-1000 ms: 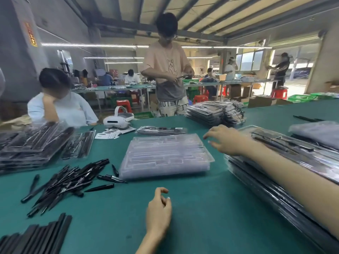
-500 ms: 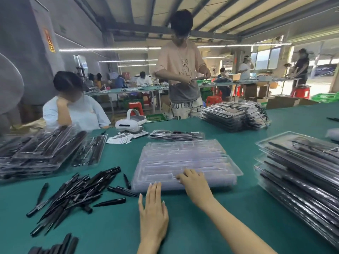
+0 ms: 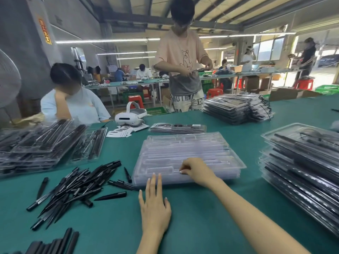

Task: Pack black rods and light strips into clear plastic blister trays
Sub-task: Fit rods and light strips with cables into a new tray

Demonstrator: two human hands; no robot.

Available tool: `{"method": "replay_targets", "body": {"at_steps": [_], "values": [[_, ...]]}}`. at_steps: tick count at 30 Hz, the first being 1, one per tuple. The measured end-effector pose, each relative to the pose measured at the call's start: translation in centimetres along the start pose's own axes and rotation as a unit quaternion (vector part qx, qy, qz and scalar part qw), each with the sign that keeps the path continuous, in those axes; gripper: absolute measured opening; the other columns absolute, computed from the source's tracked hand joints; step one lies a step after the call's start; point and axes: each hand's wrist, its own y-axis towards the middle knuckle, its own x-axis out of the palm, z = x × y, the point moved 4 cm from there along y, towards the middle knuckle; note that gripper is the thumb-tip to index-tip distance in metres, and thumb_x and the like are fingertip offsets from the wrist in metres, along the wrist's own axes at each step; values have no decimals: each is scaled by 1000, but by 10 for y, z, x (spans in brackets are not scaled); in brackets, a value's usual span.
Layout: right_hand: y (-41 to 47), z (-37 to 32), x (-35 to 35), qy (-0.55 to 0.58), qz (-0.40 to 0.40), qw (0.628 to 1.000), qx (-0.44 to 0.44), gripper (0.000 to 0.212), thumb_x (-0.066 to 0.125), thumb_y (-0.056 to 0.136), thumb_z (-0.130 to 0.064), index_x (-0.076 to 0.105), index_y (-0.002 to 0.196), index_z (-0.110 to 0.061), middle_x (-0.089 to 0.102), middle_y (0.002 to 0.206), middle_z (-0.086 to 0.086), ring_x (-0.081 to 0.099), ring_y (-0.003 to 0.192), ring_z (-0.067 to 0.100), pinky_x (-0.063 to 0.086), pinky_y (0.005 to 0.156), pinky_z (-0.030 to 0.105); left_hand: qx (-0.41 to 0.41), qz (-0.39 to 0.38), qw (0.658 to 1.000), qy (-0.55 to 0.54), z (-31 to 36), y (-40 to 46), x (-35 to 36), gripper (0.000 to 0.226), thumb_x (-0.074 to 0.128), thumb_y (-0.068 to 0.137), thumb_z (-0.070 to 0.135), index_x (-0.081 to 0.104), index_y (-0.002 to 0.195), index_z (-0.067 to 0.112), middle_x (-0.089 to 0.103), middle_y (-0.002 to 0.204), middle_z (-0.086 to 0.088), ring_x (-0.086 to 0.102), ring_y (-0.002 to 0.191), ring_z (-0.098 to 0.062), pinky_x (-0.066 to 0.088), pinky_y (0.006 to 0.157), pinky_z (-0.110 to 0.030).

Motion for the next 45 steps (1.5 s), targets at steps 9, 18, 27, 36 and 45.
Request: {"method": "replay_targets", "body": {"at_steps": [9, 18, 27, 36, 45], "values": [[17, 2, -15, 19, -99, 995, 5, 16, 73, 83, -19, 75, 92, -5, 73, 93, 10, 58, 78, 12, 47, 77, 26, -12, -21, 1000, -2, -1, 0, 0, 80, 35, 95, 28, -33, 138, 30, -16, 158, 11, -5, 146, -12, 3, 119, -39], [23, 2, -8, -38, -87, 995, -3, 17, 64, 90, -19, 73, 92, -4, 73, 94, 10, 58, 78, 15, 40, 68, 23, -27, -38, 999, -9, -1, 1, 2, 79, 33, 92, 22, -29, 141, 30, -15, 158, 11, -7, 147, -12, 2, 119, -41], [21, 3, -4, -79, -64, 995, -17, 20, 57, 95, -21, 71, 93, -6, 72, 98, 8, 61, 88, 21, 37, 70, 24, -37, -61, 997, -19, -3, 1, 4, 83, 34, 87, 18, -21, 147, 29, -14, 158, 13, -8, 147, -12, -1, 118, -40], [19, -26, 13, -128, -52, 985, -99, 25, 57, 93, -39, 69, 104, -20, 59, 103, 1, 55, 94, 16, 42, 72, 28, -40, -71, 996, -24, -1, 1, 3, 82, 35, 87, 17, -16, 150, 28, -15, 158, 15, -5, 146, -12, 2, 119, -40], [41, -31, 22, 27, -119, 991, -49, 17, 72, 85, -23, 76, 94, -9, 74, 92, 7, 60, 78, 12, 48, 75, 26, -39, -75, 996, -26, -1, 2, 2, 82, 34, 87, 17, -20, 149, 28, -12, 158, 14, 0, 146, -12, 3, 119, -40]]}}
